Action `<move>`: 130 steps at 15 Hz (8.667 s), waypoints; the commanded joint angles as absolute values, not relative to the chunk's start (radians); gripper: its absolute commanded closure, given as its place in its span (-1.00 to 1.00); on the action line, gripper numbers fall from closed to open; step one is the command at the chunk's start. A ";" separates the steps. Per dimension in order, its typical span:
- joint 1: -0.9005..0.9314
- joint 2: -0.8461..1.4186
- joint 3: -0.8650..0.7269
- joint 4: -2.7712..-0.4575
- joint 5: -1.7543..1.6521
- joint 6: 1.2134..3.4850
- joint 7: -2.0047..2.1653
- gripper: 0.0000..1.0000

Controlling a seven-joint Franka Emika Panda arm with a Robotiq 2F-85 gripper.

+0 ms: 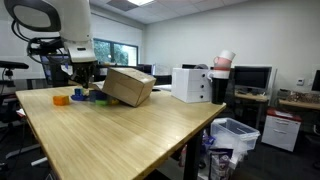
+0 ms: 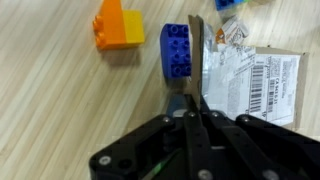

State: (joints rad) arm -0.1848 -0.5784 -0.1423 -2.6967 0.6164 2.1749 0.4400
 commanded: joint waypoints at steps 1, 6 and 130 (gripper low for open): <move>-0.210 -0.609 -0.129 -2.700 0.598 2.128 0.452 0.96; -0.227 -0.617 -0.139 -2.667 0.577 2.052 0.453 0.96; -0.283 -0.558 -0.044 -2.383 0.088 1.617 0.873 -1.00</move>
State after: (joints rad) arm -0.3067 -0.5071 -0.0730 -2.3226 0.1721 1.5847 0.9260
